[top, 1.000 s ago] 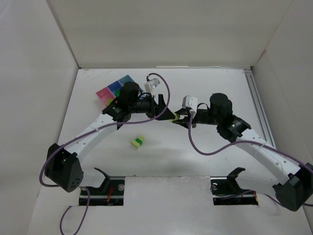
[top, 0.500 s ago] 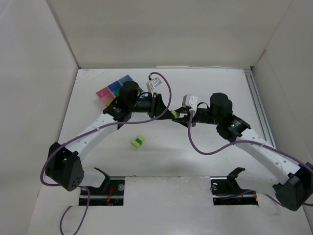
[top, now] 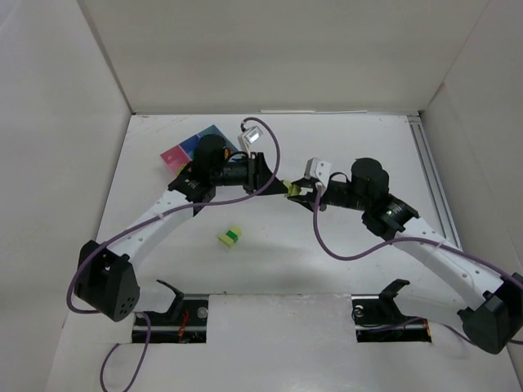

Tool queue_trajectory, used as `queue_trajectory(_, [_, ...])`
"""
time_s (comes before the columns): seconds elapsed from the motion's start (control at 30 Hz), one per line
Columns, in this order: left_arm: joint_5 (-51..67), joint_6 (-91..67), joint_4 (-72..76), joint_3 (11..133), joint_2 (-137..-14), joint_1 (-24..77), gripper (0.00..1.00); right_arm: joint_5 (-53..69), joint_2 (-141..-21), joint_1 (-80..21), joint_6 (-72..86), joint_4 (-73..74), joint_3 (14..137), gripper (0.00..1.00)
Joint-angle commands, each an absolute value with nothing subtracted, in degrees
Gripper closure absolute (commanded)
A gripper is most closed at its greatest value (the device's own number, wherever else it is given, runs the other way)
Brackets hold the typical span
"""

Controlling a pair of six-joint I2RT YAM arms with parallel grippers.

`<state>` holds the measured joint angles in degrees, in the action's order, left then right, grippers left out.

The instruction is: Sort the legos into containers by color

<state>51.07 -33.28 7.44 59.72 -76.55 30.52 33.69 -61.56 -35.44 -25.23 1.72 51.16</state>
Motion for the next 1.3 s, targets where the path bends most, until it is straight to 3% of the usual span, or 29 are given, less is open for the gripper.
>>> queue_trajectory(0.0, [47.56, -34.37, 9.84, 57.67, -70.85, 24.01, 1.00, 28.75, -58.28, -35.68, -23.73, 1.41, 48.62, 1.00])
queue_trajectory(0.27, [41.16, -33.49, 2.66, 56.68, -66.88, 12.92, 1.00, 25.49, -55.37, -34.63, -21.88, 2.46, 46.05, 1.00])
queue_trajectory(0.4, [11.87, -34.88, -12.89, 62.83, -70.12, 11.70, 1.00, 23.74, -56.07, -34.01, -21.88, 2.46, 46.58, 1.00])
queue_trajectory(0.5, [2.05, -36.91, -19.59, 66.79, -74.25, 7.75, 1.00, 22.15, -57.39, -32.79, -21.27, 2.46, 47.81, 1.00])
queue_trajectory(0.6, [1.14, -37.62, -19.08, 68.63, -79.79, 2.29, 1.00, 21.18, -58.88, -31.56, -20.04, 2.46, 48.34, 1.00])
queue_trajectory(0.87, [-4.83, -37.62, -23.55, 77.43, -93.94, 0.62, 1.00, 18.54, -60.47, -28.22, -18.98, 2.46, 49.48, 1.00])
queue_trajectory(1.27, [-8.70, -38.14, -25.40, 80.24, -97.21, 0.00, 1.00, 19.86, -61.00, -25.49, -18.46, 2.46, 49.48, 1.00])
